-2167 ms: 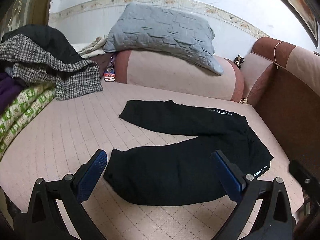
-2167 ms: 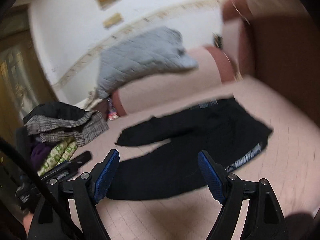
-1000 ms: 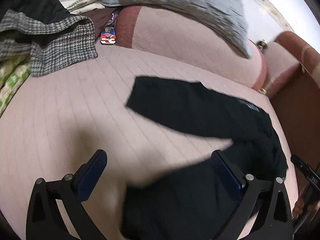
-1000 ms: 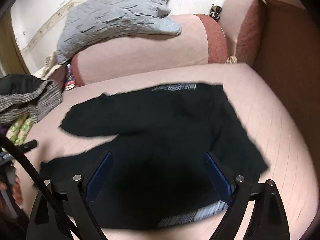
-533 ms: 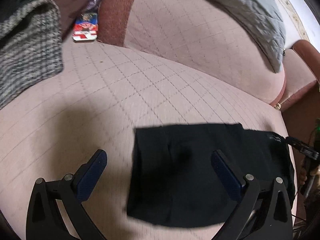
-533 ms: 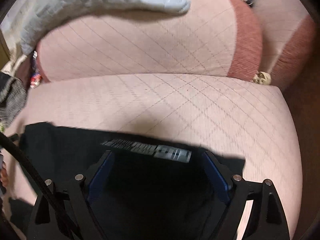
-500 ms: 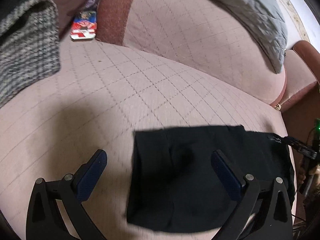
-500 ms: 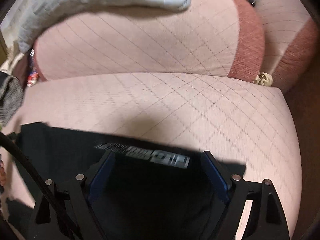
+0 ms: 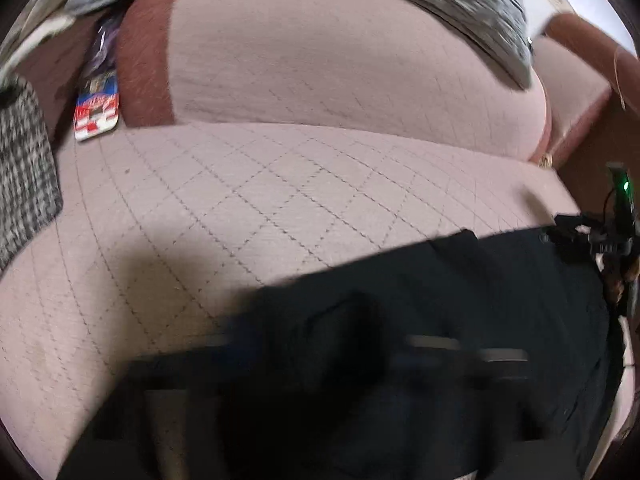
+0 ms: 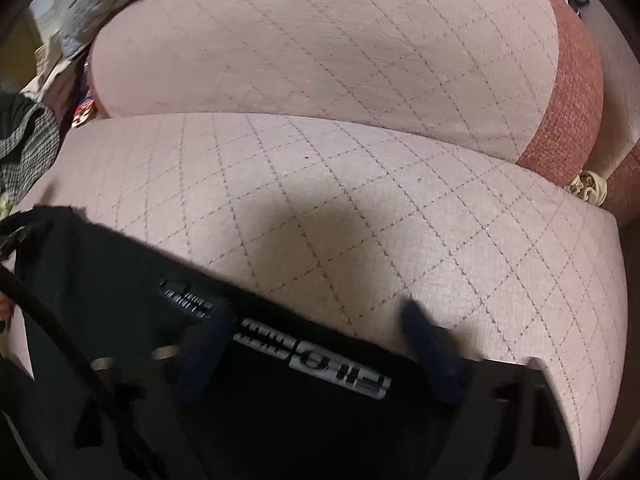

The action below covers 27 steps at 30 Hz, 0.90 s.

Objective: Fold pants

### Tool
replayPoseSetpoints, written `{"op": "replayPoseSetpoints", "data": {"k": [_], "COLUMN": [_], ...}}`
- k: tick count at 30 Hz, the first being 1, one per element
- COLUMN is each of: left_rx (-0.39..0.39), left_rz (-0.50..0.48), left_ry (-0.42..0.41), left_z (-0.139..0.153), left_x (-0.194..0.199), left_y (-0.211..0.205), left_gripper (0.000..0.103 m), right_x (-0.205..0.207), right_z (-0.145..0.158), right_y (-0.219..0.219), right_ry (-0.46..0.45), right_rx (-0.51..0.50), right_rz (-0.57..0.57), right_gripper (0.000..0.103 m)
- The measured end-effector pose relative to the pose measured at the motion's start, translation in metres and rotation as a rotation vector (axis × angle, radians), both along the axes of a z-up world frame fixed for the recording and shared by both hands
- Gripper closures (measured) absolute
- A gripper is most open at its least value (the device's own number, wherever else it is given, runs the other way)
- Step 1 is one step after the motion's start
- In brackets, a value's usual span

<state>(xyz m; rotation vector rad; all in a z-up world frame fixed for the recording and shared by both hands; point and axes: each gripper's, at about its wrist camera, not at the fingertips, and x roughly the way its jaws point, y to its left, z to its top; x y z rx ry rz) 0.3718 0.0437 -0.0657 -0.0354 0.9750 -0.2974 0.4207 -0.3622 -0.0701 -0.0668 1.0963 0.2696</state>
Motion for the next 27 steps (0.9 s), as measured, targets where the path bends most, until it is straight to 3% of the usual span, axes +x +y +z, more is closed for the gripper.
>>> {"op": "replayPoseSetpoints", "data": {"k": [1, 4, 10, 18, 23, 27], "left_rx": [-0.046, -0.09, -0.083, -0.095, -0.05, -0.011], "left_rz": [-0.012, 0.01, 0.028, -0.002, -0.049, -0.087], "left_ry": [0.024, 0.036, -0.012, -0.151, -0.275, -0.342], "left_z": [0.001, 0.004, 0.022, 0.085, 0.124, 0.128], "left_x": [0.001, 0.003, -0.008, -0.065, -0.143, -0.227], "left_y": [0.004, 0.011, 0.012, 0.005, -0.006, -0.012], "left_gripper": [0.091, 0.091, 0.091, 0.091, 0.09, 0.089], "right_x": [-0.006, -0.017, -0.031, -0.097, -0.173, -0.248], "right_z": [0.003, 0.009, 0.031, 0.079, 0.103, 0.093], "right_y": [0.002, 0.003, 0.004, 0.001, -0.009, -0.012], "right_ry": [0.0, 0.016, -0.014, -0.095, -0.121, -0.088], "right_rx": [0.021, 0.025, 0.012, 0.06, 0.117, 0.147], "right_rz": [0.017, 0.01, -0.031, -0.091, -0.111, -0.122], "right_gripper": [0.082, 0.092, 0.095, 0.095, 0.095, 0.095]}}
